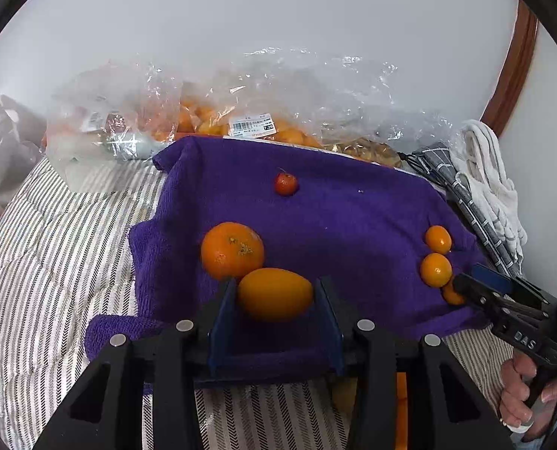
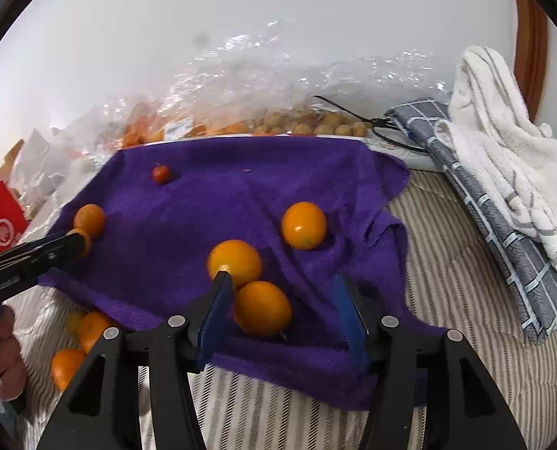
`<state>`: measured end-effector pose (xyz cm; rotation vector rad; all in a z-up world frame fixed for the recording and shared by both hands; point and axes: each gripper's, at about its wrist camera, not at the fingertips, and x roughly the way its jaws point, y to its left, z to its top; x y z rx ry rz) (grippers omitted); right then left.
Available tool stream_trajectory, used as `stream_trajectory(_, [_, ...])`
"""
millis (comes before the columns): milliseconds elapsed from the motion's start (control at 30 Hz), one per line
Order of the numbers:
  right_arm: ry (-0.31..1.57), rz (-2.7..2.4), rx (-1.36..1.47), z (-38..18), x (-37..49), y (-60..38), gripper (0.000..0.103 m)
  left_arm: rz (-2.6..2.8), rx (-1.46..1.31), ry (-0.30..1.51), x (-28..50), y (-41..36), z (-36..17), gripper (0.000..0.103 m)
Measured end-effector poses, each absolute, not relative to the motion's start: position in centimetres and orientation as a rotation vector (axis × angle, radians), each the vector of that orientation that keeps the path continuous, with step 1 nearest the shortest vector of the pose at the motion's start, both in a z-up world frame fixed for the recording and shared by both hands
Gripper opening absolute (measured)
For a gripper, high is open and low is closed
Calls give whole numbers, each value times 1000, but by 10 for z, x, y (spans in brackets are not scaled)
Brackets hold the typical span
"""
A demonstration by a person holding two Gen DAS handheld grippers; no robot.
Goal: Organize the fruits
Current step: 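Carry both fruits over the purple towel and open both grippers to drop them, then grasp a small yellow-green citrus from the pile with the right gripper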
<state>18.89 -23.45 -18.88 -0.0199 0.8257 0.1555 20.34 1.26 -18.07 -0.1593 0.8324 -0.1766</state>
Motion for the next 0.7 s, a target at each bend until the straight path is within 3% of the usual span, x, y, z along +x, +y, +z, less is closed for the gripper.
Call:
stream_trajectory(100, [801, 186, -9, -182, 180, -233, 56, -181, -185, 809, 202, 17, -177, 48])
stream_trajectory(300, [668, 103, 0, -155, 152, -236, 56, -160, -225, 733, 195, 26, -166, 48])
stream_trajectory(700, [821, 143, 35, -160, 102, -223, 58, -150, -214, 698, 169, 44, -145, 48])
